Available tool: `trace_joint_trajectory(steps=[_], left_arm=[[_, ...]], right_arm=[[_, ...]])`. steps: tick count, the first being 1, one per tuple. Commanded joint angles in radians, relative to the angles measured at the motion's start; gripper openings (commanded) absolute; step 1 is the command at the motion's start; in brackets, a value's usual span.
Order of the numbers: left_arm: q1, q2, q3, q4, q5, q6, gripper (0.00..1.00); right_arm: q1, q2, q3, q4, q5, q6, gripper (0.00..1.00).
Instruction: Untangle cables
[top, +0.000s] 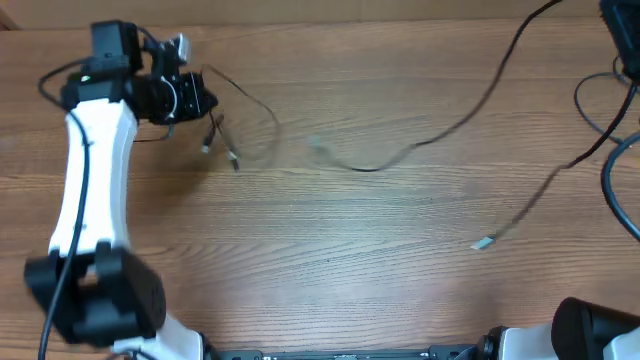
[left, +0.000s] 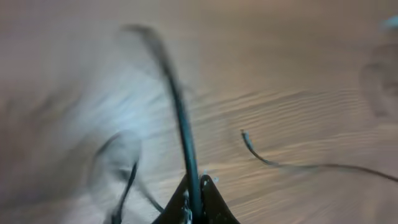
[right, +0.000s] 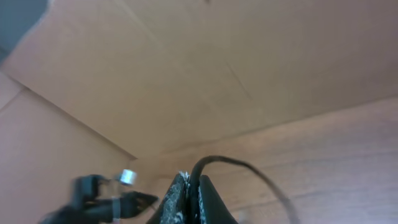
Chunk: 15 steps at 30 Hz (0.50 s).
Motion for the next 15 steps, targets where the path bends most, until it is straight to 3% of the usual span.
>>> trace_joint_trajectory(steps=[1, 9, 15], left_arm=[[0.000, -0.181, 0.038, 0.043, 0.125, -0.040, 0.04], [-0.038, -0.278, 0.038, -0.020, 0.124, -0.109, 0.04], [-0.114, -0.269, 0.038, -0.036, 0.095, -0.101, 0.04]], right_arm=[[-0.007, 0.004, 0.004, -0.025, 0.035, -0.047, 0.04], [-0.021, 0.069, 0.003, -0.025, 0.297, -0.069, 0.04], [-0.196, 0.147, 0.003, 0.002, 0.375, -0.013, 0.04]])
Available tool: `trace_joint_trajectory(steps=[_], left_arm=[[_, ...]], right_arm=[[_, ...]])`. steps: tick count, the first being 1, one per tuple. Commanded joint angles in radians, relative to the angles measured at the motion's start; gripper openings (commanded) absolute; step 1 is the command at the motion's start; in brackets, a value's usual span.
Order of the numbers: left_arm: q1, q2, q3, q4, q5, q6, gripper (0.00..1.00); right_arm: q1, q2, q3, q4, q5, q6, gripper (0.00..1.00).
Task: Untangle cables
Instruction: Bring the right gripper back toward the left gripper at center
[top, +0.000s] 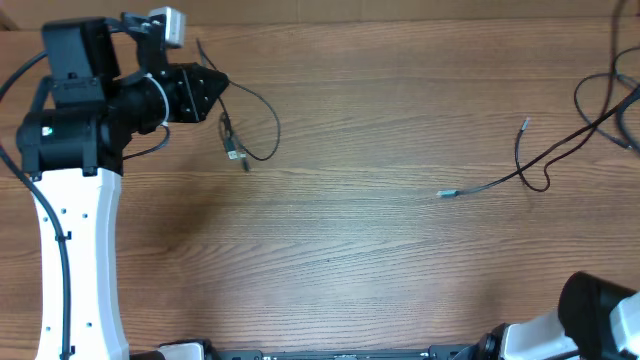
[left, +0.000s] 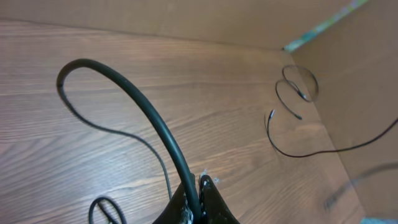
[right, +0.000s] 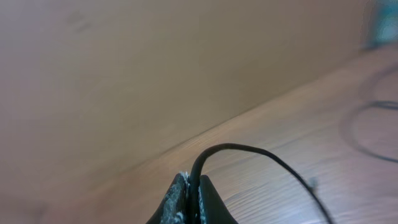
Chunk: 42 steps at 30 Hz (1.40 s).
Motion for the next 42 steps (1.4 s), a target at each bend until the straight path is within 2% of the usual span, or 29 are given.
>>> trace_joint_trajectory(steps=[1, 7, 13, 16, 19, 21, 26, 30, 35, 39, 42], left_arm=[[-0.050, 0.000, 0.002, 0.000, -0.024, -0.006, 0.04], [-0.130, 0.007, 0.002, 0.002, -0.093, -0.007, 0.04], [-0.150, 0.014, 0.002, 0.000, -0.092, -0.015, 0.04], [-0.156, 0.014, 0.002, -0.002, -0.093, -0.015, 0.04], [-0.156, 0.014, 0.002, -0.002, -0.093, -0.015, 0.04], [-0.157, 0.014, 0.002, -0.002, -0.093, -0.018, 0.04], [-0.172, 0.022, 0.002, -0.002, -0.093, -0.019, 0.04], [-0.188, 0.038, 0.002, -0.001, -0.092, -0.050, 0.04], [-0.199, 0.080, 0.002, 0.002, -0.048, -0.148, 0.04], [-0.192, 0.134, 0.002, 0.031, 0.131, -0.154, 0.04], [-0.171, 0.197, 0.002, 0.100, 0.351, -0.153, 0.04]], right_arm=[[-0.144, 0.055, 0.003, 0.021, 0.079, 0.070, 0.04], [-0.404, 0.145, 0.003, 0.038, 0.085, 0.182, 0.04], [-0.502, 0.294, 0.003, 0.016, 0.085, 0.203, 0.06], [-0.520, 0.379, 0.003, 0.010, 0.057, 0.203, 0.19], [-0.522, 0.447, 0.003, -0.006, 0.039, 0.203, 0.52], [-0.522, 0.475, 0.003, -0.015, 0.011, 0.202, 0.62], [-0.509, 0.482, 0.004, -0.013, -0.101, 0.173, 0.67], [-0.466, 0.482, 0.004, -0.023, -0.410, -0.029, 0.68], [-0.334, 0.482, 0.003, -0.150, -0.703, -0.349, 0.69], [-0.182, 0.467, 0.003, -0.150, -0.716, -0.357, 0.73], [-0.007, 0.457, 0.003, -0.150, -0.715, -0.383, 0.74]])
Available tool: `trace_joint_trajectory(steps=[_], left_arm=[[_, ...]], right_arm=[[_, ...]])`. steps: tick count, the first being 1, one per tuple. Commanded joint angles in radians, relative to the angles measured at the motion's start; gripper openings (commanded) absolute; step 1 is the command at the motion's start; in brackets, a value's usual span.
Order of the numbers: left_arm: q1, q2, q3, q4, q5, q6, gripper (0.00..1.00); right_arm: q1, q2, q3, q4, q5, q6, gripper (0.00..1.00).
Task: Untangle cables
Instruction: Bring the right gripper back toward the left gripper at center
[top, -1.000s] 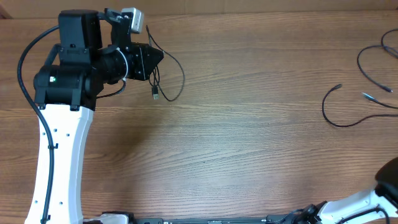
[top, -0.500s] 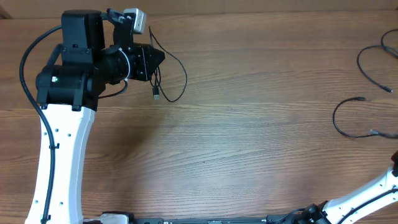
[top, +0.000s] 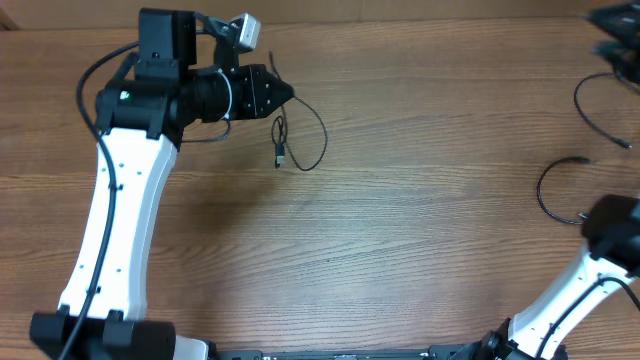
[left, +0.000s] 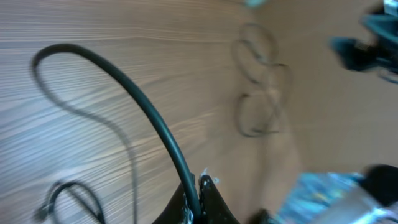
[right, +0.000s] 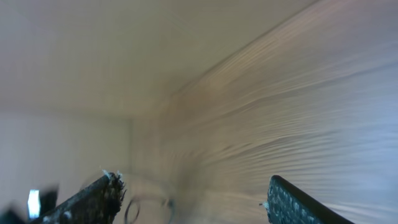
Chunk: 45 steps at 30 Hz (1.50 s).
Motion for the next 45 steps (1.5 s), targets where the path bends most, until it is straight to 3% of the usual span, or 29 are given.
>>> trace_joint_trajectory(steps=[1, 5, 7, 12, 16, 20, 24, 28, 36, 38, 45], left_arm=[[0.024, 0.066, 0.002, 0.080, 0.321, -0.019, 0.04], [0.045, 0.095, 0.002, 0.298, 0.604, -0.020, 0.04], [0.049, 0.090, 0.003, 0.374, 0.655, -0.024, 0.04], [0.051, 0.041, 0.005, 0.419, 0.606, -0.048, 0.04], [0.051, 0.030, 0.005, 0.377, 0.557, -0.064, 0.04], [0.047, 0.030, 0.005, 0.290, 0.500, -0.019, 0.04], [0.024, 0.030, 0.005, 0.185, 0.412, 0.055, 0.04], [-0.011, 0.030, 0.004, 0.133, 0.333, 0.079, 0.04], [-0.015, 0.030, 0.005, 0.134, 0.328, 0.073, 0.04], [-0.015, 0.030, 0.004, 0.137, 0.325, 0.073, 0.04], [-0.015, 0.030, 0.005, 0.137, 0.300, 0.062, 0.04]], right_arm=[[0.158, -0.054, 0.010, -0.001, -0.066, -0.078, 0.74], [0.306, -0.055, 0.010, -0.001, -0.034, -0.077, 0.75], [0.354, -0.057, 0.010, -0.001, -0.021, -0.070, 0.75], [0.408, -0.100, 0.010, -0.001, -0.009, -0.036, 0.76], [0.476, -0.245, -0.014, -0.001, 0.181, 0.010, 0.77], [0.630, -0.446, -0.193, -0.001, 0.400, 0.058, 0.79], [0.729, -0.509, -0.391, 0.009, 0.397, 0.094, 0.76], [0.774, -0.508, -0.587, 0.162, 0.407, 0.189, 0.74], [0.794, -0.507, -1.095, 0.604, 0.407, 0.459, 0.72], [0.803, -0.507, -1.189, 0.694, 0.361, 0.462, 0.69], [0.845, -0.503, -1.354, 0.889, 0.329, 0.549, 0.63]])
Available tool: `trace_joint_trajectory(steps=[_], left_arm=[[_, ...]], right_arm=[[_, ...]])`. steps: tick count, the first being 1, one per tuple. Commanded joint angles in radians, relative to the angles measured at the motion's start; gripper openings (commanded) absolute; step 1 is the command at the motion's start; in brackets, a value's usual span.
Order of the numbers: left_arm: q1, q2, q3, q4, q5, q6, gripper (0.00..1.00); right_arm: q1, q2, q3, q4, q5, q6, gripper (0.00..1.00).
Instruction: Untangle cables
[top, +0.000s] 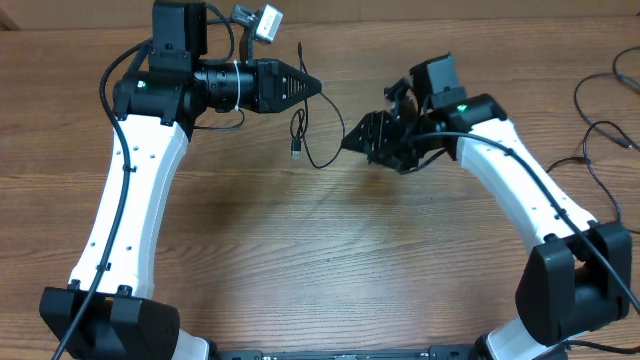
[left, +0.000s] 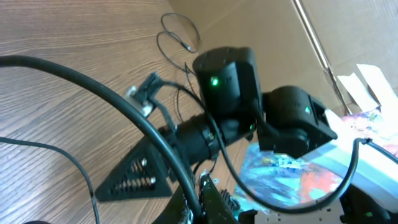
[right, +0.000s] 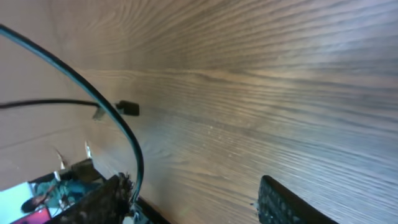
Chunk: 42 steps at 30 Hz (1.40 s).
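Note:
My left gripper (top: 314, 88) is shut on a thin black cable (top: 322, 158) and holds it off the table. The cable's plug end (top: 297, 150) dangles below in a loop. In the left wrist view the left gripper (left: 200, 186) pinches that cable (left: 118, 106), with the right arm (left: 230, 81) just ahead. My right gripper (top: 352, 142) is open, right beside the hanging loop. In the right wrist view the right gripper (right: 196, 202) is wide open; the cable (right: 118, 127) runs down along its left finger (right: 102, 202), with the plug (right: 127, 107) beyond.
More black cables (top: 600, 130) lie coiled at the table's far right edge. The back edge of the wooden table (top: 420, 260) runs close behind both grippers. Cardboard walls and colourful clutter (left: 292, 174) show past the table.
My right arm, which was at the far right edge with its gripper open, now reaches to mid-table beside the hanging cable. The left gripper and its cable have moved a little to the right.
Both grippers were shut on cables, left at the far left, with cable stretched across the table. Then the right cable's ends lay near the right side. Later the right gripper was open at the right edge. Now it stands beside the left's cable.

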Motion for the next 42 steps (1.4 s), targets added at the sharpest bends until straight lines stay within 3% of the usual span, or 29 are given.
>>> trace_joint_trajectory(steps=[1, 8, 10, 16, 18, 20, 22, 25, 29, 36, 42], left_arm=[[0.000, -0.027, 0.009, 0.004, -0.013, 0.011, 0.04], [-0.010, -0.027, 0.009, 0.025, -0.089, -0.098, 0.04], [-0.011, -0.027, 0.010, 0.085, -0.091, -0.198, 0.04], [-0.009, -0.045, 0.014, 0.196, -0.092, -0.356, 0.04], [-0.010, -0.064, 0.014, 0.205, -0.108, -0.365, 0.04], [-0.016, -0.069, 0.014, 0.205, -0.123, -0.382, 0.04], [-0.018, -0.069, 0.014, 0.172, -0.167, -0.407, 0.04], [-0.023, -0.068, 0.014, 0.064, -0.280, -0.452, 0.04], [-0.021, -0.068, 0.014, -0.074, -0.392, -0.579, 0.04], [-0.016, -0.068, 0.014, -0.105, -0.401, -0.894, 0.04], [-0.016, -0.068, 0.014, -0.105, -0.354, -0.920, 0.04]], right_arm=[[0.010, -0.020, -0.011, 0.038, -0.021, 0.059, 0.63], [0.044, 0.032, -0.016, 0.097, 0.014, 0.133, 0.45], [0.055, 0.043, -0.016, 0.034, 0.158, 0.133, 0.26], [0.008, 0.043, -0.016, -0.053, 0.259, 0.098, 0.17], [-0.028, 0.042, -0.013, -0.034, 0.170, 0.050, 0.21], [-0.057, 0.041, 0.010, -0.002, -0.054, -0.089, 0.40], [-0.068, 0.040, 0.051, -0.007, -0.272, -0.273, 0.53], [-0.063, 0.021, 0.098, -0.026, -0.423, -0.472, 0.60], [-0.039, -0.026, 0.125, -0.031, -0.451, -0.608, 0.60], [0.054, -0.054, 0.102, -0.024, -0.468, -0.700, 0.59], [0.164, -0.037, 0.097, -0.010, -0.433, -0.735, 0.42]])
